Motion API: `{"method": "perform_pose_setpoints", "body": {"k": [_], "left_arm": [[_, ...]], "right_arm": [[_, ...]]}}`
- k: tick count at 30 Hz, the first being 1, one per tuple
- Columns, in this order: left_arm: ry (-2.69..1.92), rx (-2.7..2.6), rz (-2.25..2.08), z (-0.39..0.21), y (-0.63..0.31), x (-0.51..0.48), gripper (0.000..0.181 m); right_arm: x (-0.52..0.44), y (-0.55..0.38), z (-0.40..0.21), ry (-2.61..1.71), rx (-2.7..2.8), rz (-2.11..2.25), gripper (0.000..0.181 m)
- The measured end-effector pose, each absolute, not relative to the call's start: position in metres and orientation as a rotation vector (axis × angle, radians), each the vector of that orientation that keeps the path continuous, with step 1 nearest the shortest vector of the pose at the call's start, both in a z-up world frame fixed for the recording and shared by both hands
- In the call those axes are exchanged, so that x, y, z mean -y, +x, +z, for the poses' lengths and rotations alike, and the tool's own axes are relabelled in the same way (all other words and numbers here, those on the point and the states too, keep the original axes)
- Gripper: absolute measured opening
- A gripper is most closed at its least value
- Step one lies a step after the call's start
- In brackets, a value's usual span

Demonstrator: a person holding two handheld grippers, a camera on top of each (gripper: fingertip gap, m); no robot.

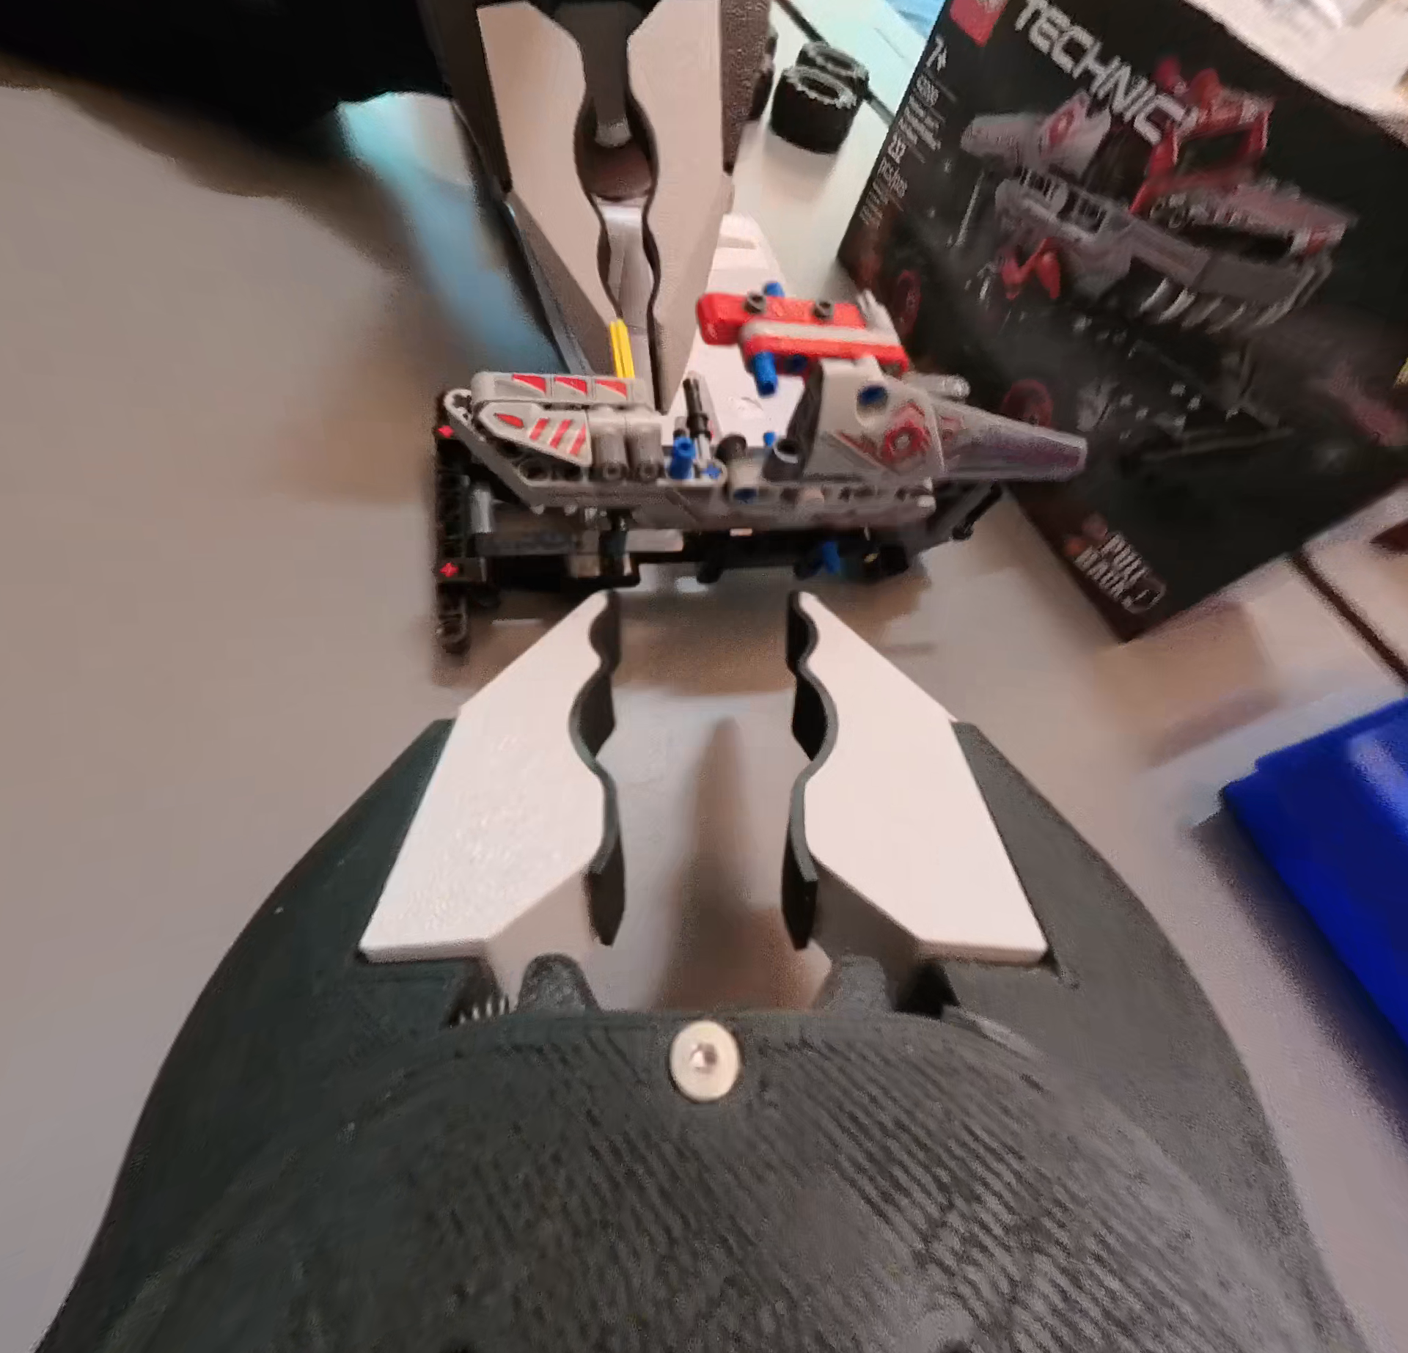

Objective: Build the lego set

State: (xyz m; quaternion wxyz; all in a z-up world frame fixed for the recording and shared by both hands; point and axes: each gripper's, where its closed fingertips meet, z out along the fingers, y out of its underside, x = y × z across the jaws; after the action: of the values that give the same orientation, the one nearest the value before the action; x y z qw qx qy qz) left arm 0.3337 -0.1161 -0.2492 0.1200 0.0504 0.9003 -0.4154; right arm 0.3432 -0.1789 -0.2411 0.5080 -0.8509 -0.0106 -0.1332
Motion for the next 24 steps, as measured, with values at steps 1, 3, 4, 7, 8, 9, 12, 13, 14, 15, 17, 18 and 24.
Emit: {"method": "perform_pose_setpoints", "body": {"k": [1,3,4,7,8,9,12,13,14,15,17,18,24], "left_arm": [[0.152,-2.632,-1.215,-0.249,0.332,0.120,0.003],[0.178,-2.632,-1.212,-0.250,0.326,0.128,0.000],[0.188,-2.624,-1.214,-0.250,0.324,0.133,0.001],[0.185,-2.600,-1.198,-0.250,0.322,0.141,0.003],[0.178,-2.590,-1.194,-0.249,0.323,0.142,0.004],[0.180,-2.588,-1.188,-0.249,0.323,0.141,0.005],[0.168,-2.583,-1.190,-0.247,0.326,0.138,0.006],[0.161,-2.582,-1.198,-0.247,0.327,0.138,0.007],[0.157,-2.589,-1.190,-0.248,0.327,0.136,0.007],[0.151,-2.593,-1.174,-0.249,0.329,0.134,0.008],[0.152,-2.592,-1.177,-0.249,0.330,0.131,0.009],[0.152,-2.596,-1.186,-0.249,0.329,0.131,0.009],[0.124,-2.592,-1.233,-0.251,0.330,0.134,0.006]], "right_arm": [[0.183,0.340,-0.240,-2.045,-0.015,-0.262,0.051],[0.189,0.336,-0.232,-1.998,-0.102,-0.167,0.063],[0.190,0.334,-0.227,-1.958,-0.157,-0.111,0.070],[0.179,0.324,-0.207,-1.798,-0.285,0.076,0.078],[0.173,0.319,-0.208,-1.801,-0.309,0.112,0.077],[0.168,0.318,-0.214,-1.836,-0.340,0.088,0.075],[0.154,0.320,-0.226,-1.884,-0.484,0.020,0.079],[0.150,0.321,-0.228,-1.878,-0.543,0.022,0.078],[0.146,0.319,-0.227,-1.862,-0.573,0.026,0.075],[0.145,0.319,-0.228,-1.850,-0.609,0.015,0.074],[0.143,0.320,-0.223,-1.816,-0.667,-0.041,0.076],[0.142,0.319,-0.218,-1.793,-0.687,-0.065,0.073],[0.140,0.325,-0.214,-1.727,-0.899,-0.214,0.067]]}}
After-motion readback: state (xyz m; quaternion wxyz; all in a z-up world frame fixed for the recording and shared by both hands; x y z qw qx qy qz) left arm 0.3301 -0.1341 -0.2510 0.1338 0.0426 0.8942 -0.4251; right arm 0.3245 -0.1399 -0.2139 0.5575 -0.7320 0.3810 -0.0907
